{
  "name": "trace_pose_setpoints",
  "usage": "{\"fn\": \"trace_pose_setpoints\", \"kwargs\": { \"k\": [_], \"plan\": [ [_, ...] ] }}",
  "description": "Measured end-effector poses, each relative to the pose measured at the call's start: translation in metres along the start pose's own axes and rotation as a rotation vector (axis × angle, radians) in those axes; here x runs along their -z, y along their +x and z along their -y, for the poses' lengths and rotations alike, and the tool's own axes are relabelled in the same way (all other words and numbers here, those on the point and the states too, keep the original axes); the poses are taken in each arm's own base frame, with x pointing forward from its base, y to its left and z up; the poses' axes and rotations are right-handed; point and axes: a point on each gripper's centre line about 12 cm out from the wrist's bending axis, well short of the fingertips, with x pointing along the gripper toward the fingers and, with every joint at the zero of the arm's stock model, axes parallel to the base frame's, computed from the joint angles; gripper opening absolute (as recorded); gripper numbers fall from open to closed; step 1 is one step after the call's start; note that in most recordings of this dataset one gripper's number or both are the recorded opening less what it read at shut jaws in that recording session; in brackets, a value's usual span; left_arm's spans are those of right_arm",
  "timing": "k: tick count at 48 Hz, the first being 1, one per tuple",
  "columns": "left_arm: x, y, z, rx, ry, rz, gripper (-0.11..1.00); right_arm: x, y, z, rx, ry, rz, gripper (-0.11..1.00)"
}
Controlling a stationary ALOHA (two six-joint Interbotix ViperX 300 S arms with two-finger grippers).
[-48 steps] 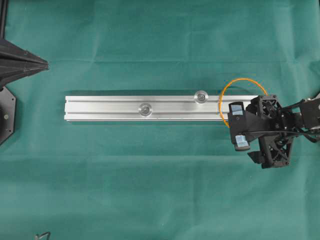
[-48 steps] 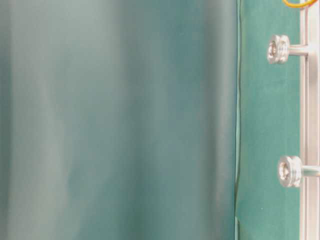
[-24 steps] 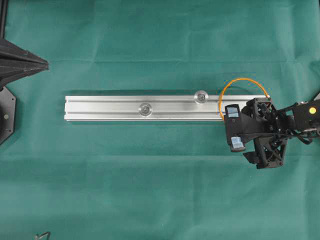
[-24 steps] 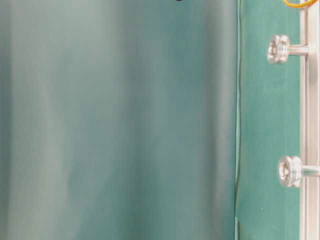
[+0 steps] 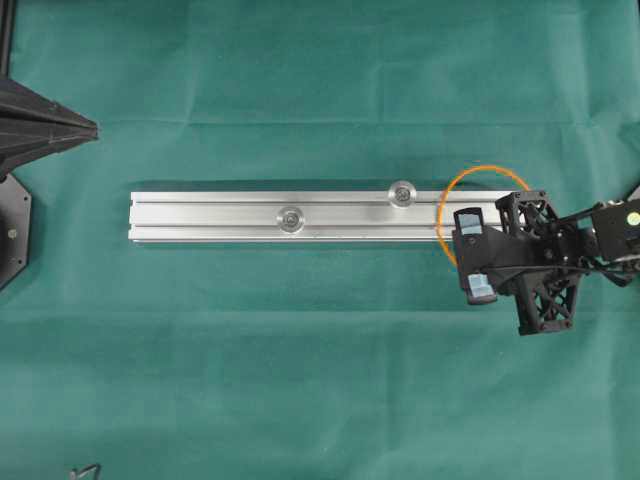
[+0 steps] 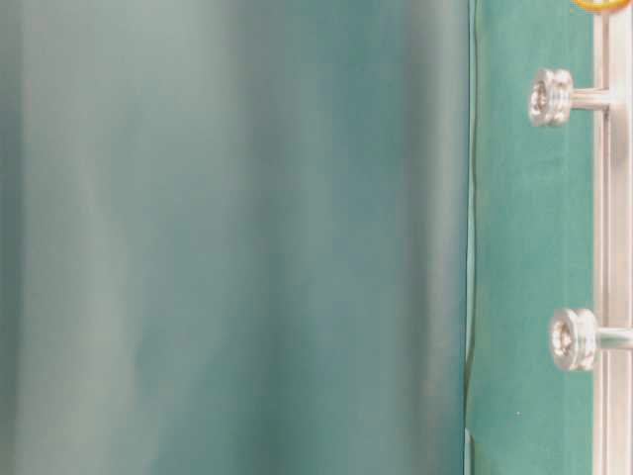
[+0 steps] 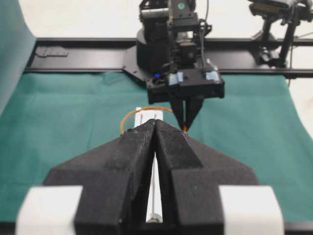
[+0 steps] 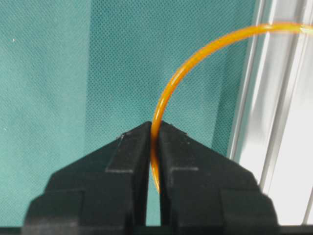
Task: Hook the rubber onto the shaft.
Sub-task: 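Lift the band with the right gripper and pull it leftward along the rail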
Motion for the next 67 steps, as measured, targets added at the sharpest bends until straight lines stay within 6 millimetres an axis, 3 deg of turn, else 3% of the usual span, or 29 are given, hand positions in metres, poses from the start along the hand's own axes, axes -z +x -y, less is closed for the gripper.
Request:
{"fn": "trace_pose_setpoints", "kwargs": {
  "k": [31, 56, 67],
  "plan": [
    [0.0, 0.0, 0.0, 0.0, 0.0, 0.0, 0.0, 0.0, -0.005, 0.003, 0.018, -0.017, -0.016, 0.05],
    [0.0, 0.0, 0.0, 0.0, 0.0, -0.002, 0.0, -0.05, -0.092, 0.002, 0.107, -0.094, 0.033, 0.05],
    [0.0, 0.0, 0.0, 0.0, 0.0, -0.002, 0.0, -0.067, -0.115, 0.005, 0.158, -0.111, 0.042, 0.05]
  ]
}}
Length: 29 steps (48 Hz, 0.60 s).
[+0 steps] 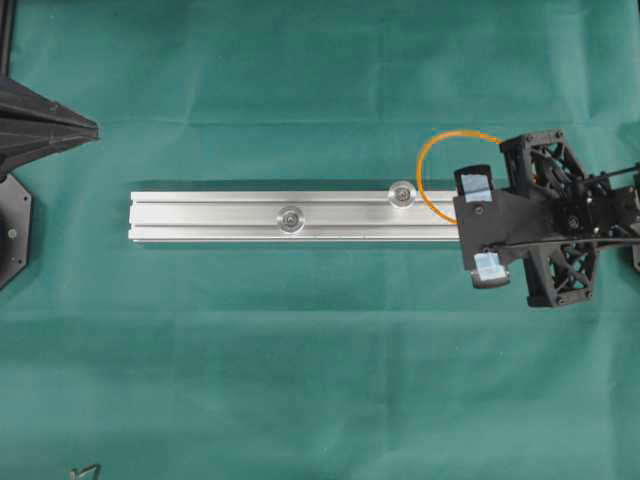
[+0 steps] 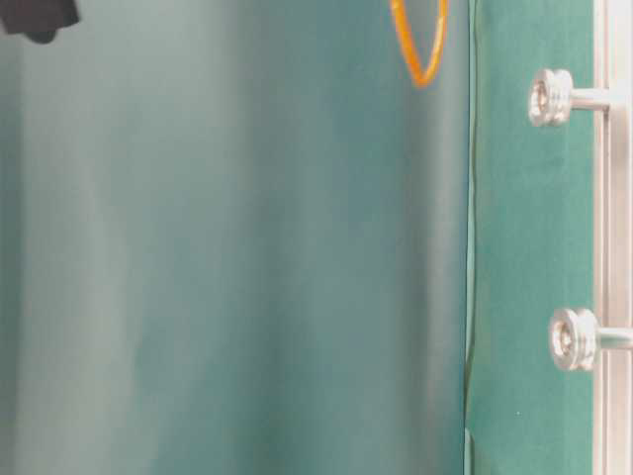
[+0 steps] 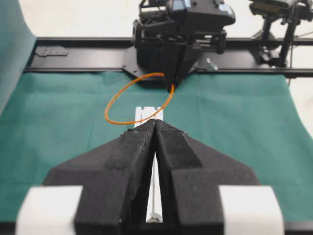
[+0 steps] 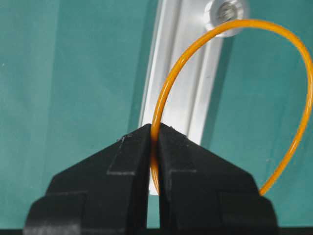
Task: Hook the rubber onto the shaft.
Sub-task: 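Lift the band with the right gripper and pull it leftward along the rail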
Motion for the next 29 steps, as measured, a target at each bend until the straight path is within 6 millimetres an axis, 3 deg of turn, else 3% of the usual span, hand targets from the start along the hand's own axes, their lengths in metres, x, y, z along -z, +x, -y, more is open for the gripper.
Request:
{"fn": "trace_pose_setpoints", "kwargs": {
  "k": [18, 29],
  "plan": [
    [-0.001, 0.0, 0.0, 0.0, 0.0, 0.002, 0.0, -0.004, 0.0, 0.0, 0.002, 0.0, 0.0, 0.05],
    [0.0, 0.0, 0.0, 0.0, 0.0, 0.0, 0.0, -0.025, 0.011, -0.002, 0.001, 0.004, 0.013, 0.05]
  ]
}}
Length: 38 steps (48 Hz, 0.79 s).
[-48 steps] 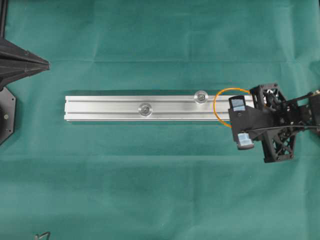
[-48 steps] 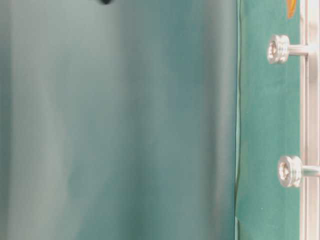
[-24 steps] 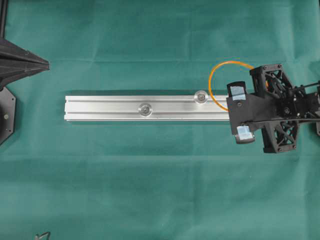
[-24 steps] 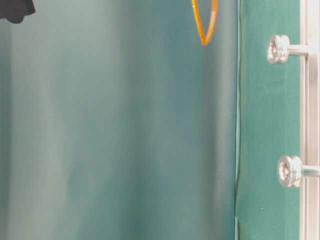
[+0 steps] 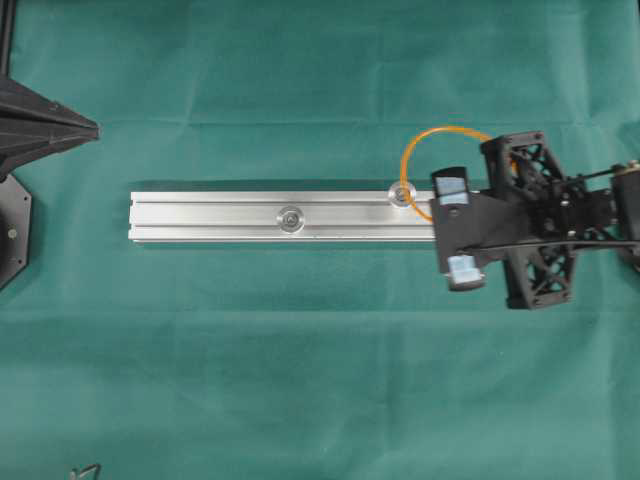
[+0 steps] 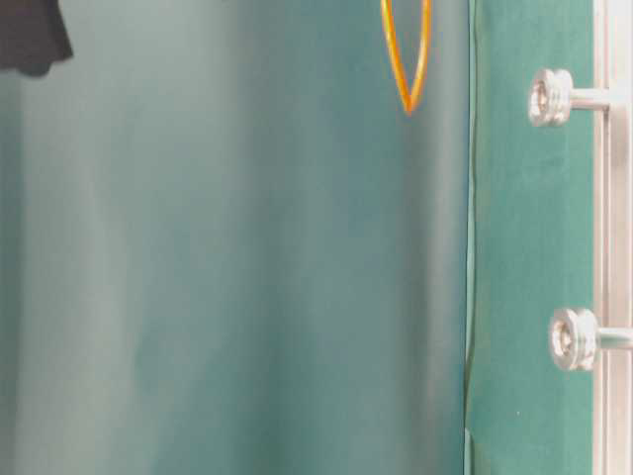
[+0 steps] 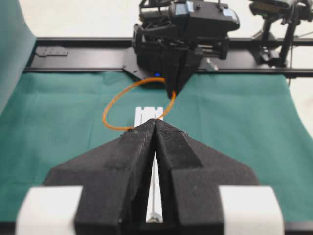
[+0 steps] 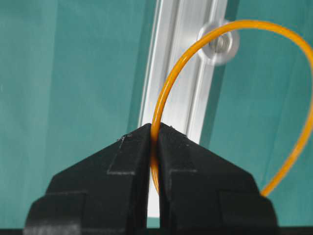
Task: Hook the rubber onto the shaft.
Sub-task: 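Lift the band with the right gripper and pull it leftward along the rail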
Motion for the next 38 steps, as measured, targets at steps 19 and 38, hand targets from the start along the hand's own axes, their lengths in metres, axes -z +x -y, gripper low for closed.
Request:
{"fn": "trace_pose_setpoints", "kwargs": {
  "k": [19, 38],
  "plan": [
    [0.0, 0.0, 0.0, 0.0, 0.0, 0.0, 0.0, -0.042, 0.022, -0.002, 0.0, 0.015, 0.025, 0.05],
    [-0.002, 0.0, 0.0, 0.0, 0.0, 0.005, 0.0, -0.041, 0.024, -0.002, 0.0, 0.015, 0.019, 0.05]
  ]
}}
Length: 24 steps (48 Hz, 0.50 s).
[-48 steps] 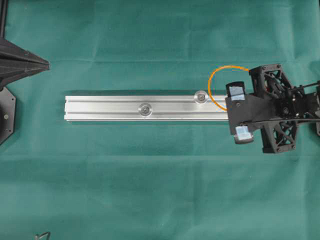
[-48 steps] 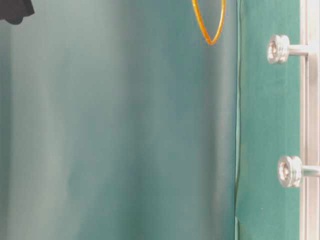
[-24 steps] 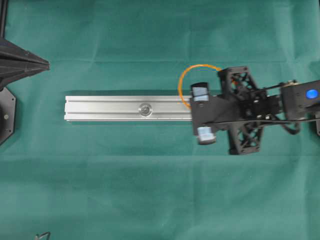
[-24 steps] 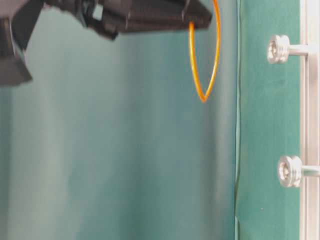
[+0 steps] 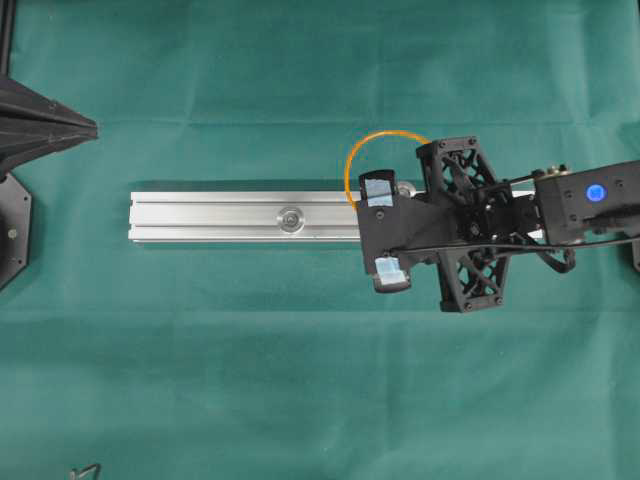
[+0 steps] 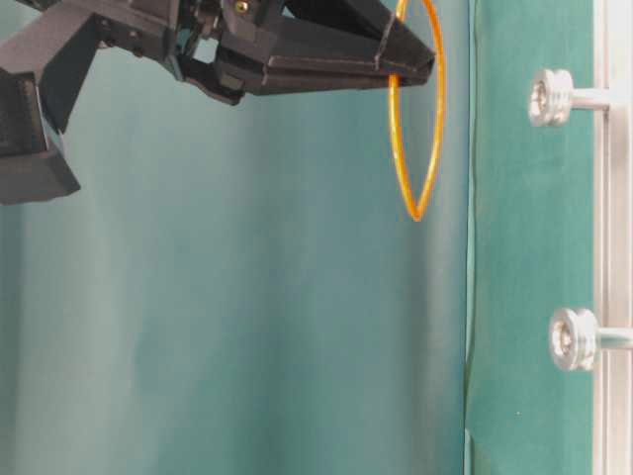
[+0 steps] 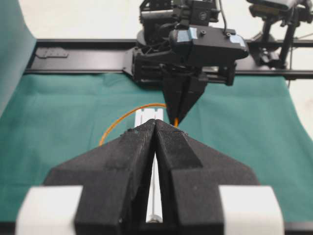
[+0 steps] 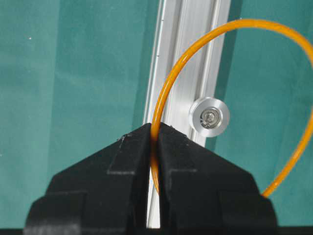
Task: Hook the rubber onto the shaft.
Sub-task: 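Lift the band with the right gripper and pull it leftward along the rail, then carry the band left over the right metal peg with the right gripper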
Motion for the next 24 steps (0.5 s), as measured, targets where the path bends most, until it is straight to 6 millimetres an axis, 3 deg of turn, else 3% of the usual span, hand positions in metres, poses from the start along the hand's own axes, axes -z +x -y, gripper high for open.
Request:
{"fn": "trace_pose_setpoints", "kwargs": {
  "k": [24],
  "plan": [
    [0.0, 0.0, 0.0, 0.0, 0.0, 0.0, 0.0, 0.018, 0.021, -0.003, -0.022, -0.002, 0.01, 0.05]
  ]
}}
